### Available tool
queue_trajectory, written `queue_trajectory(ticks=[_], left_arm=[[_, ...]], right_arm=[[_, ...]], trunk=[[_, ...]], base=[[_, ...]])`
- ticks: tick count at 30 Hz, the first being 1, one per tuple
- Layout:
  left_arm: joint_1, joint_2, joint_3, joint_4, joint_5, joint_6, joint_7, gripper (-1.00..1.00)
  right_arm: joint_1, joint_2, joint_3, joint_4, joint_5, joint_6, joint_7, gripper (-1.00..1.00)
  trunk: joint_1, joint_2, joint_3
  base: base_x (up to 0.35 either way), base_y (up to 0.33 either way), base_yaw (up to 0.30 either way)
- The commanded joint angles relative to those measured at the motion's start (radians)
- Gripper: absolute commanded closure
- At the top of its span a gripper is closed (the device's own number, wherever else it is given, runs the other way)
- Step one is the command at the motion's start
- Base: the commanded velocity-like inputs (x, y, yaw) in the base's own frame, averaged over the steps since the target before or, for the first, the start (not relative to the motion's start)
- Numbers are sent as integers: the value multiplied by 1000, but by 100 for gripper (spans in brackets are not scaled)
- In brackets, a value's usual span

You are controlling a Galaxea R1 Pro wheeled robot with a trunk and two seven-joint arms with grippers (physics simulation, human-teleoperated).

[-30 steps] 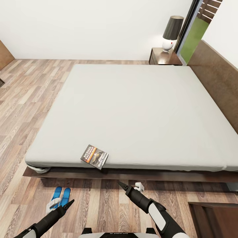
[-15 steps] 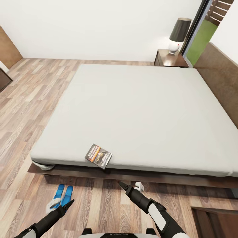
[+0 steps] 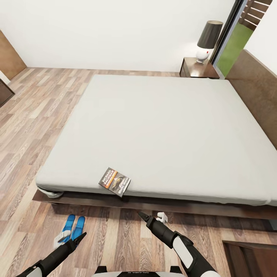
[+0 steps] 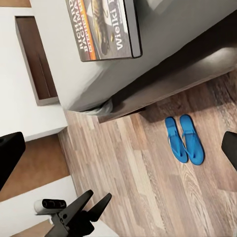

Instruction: In the bedroom, move the book from the bed onto either nightstand, and place the two sandals side by side next to the bed.

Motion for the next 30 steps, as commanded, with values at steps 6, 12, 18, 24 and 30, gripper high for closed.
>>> queue_trajectory(ticks=[6,12,18,24,30], left_arm=[[-1,0,8,2,-10,-8,-3,-100],[-1,0,8,2,-10,-8,-3,-100],[-1,0,8,2,-10,-8,-2,-100],[-1,0,8,2,-10,-8,-2,-100],[-1,0,8,2,-10,-8,-2,-100]], right_arm=[[0,0,2,-1,-10,9,0,-100],[0,0,2,-1,-10,9,0,-100],[0,0,2,-1,-10,9,0,-100],[0,0,1,-2,-10,9,1,-100],[0,0,0,-2,-12,8,1,-100]], trunk=[[0,-1,-3],[0,-1,-9],[0,-1,-15],[0,-1,-21],[0,-1,-22]], base=[[0,0,87],[0,0,217],[0,0,231],[0,0,212],[0,0,52]])
